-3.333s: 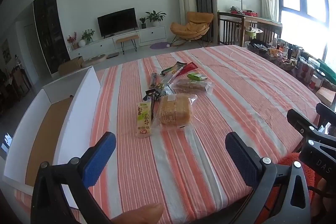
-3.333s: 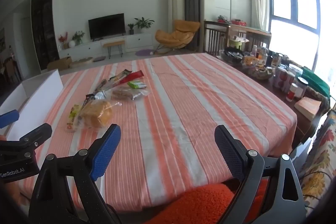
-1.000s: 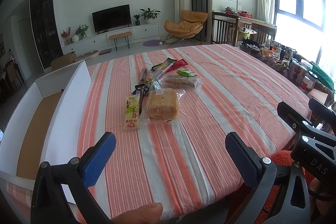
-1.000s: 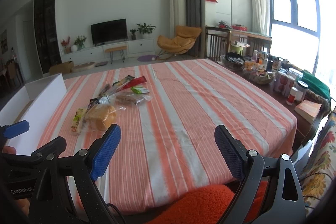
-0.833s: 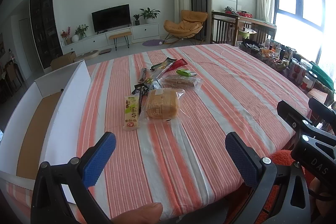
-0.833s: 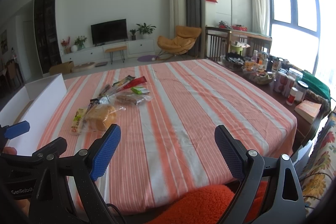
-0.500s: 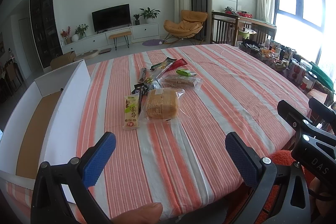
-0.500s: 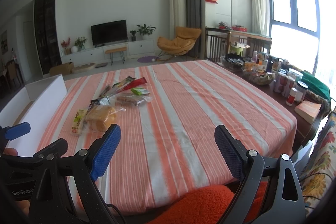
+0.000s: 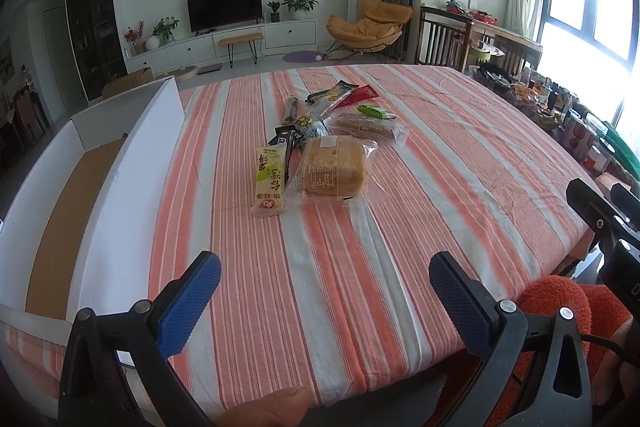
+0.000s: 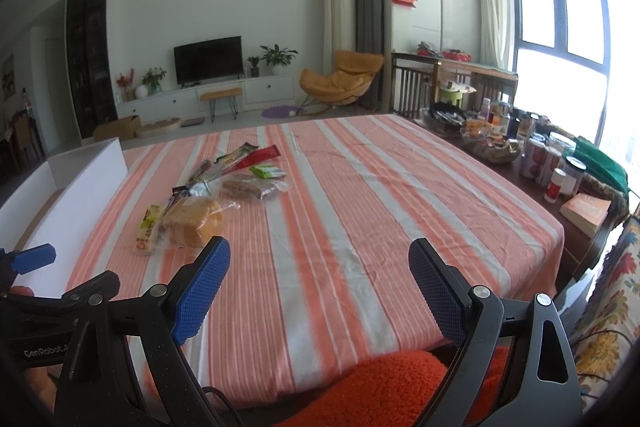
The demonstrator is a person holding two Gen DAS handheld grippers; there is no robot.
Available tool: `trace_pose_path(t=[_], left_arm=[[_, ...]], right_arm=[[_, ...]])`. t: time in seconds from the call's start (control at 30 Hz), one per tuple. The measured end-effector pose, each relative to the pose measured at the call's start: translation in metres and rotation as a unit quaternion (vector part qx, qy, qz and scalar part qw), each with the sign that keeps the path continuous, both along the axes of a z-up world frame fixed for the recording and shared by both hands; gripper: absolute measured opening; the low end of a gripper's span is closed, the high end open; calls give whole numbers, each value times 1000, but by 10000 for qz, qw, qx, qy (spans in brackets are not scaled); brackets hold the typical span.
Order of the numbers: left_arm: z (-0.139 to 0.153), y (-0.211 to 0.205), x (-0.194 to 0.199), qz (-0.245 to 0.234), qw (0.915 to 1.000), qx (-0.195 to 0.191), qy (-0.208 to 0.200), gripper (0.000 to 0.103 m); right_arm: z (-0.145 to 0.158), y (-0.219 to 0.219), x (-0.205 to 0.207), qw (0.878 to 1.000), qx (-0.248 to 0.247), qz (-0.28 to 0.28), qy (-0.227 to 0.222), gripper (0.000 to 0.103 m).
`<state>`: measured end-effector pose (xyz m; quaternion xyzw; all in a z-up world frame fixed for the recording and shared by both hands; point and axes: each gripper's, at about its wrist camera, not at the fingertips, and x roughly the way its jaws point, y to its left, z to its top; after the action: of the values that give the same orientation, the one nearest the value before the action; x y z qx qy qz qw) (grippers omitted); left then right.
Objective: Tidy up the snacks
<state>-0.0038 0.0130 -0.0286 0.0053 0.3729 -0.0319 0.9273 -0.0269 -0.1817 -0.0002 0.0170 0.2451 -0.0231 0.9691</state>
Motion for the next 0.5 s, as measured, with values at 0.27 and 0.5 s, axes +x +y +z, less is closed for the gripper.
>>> trace_pose_path(t=[0.27, 0.5], left_arm=[[-12, 7, 10, 114, 9996, -41, 272, 103], [-19, 7, 14, 117, 9990, 35, 424, 103]], right_arm=[[-19, -10, 7, 9992, 250, -5, 326, 93], [-23, -17, 12, 9982, 298, -74, 518, 93]])
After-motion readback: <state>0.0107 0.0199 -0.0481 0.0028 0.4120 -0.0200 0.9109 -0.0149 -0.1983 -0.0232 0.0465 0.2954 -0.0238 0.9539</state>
